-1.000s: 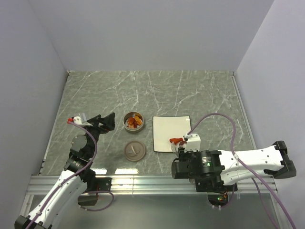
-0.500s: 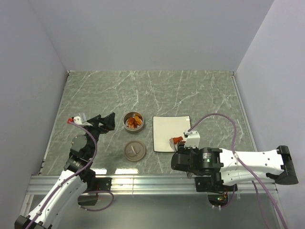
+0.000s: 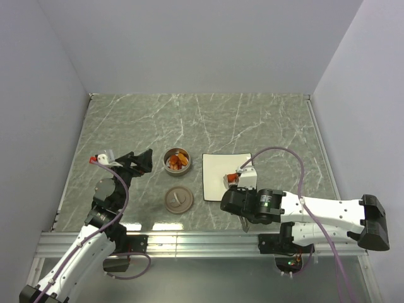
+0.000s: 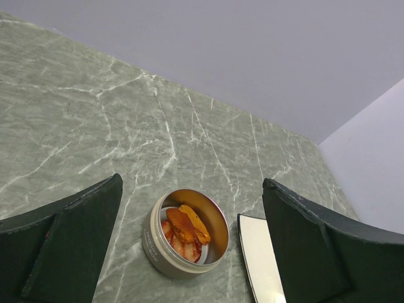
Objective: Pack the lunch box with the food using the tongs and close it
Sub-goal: Pick up the food using the clamp
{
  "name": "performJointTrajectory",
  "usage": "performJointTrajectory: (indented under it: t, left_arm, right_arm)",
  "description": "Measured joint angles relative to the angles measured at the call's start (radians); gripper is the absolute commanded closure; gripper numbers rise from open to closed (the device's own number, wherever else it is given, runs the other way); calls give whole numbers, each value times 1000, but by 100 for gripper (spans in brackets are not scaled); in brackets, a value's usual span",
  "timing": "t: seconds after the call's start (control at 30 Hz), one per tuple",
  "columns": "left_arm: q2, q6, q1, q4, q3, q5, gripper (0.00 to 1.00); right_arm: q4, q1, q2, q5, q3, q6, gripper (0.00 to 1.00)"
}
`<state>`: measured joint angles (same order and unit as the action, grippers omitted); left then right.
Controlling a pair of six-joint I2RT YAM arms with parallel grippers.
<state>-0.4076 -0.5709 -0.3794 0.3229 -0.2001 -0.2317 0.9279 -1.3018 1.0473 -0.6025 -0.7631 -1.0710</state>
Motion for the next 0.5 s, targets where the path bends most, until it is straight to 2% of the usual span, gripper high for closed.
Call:
performJointTrajectory:
  t: [0.5]
  left_arm:
    - [-1, 0, 0, 0, 0, 1, 1]
  right_arm:
    - [-86, 72, 43, 27, 0, 106, 46]
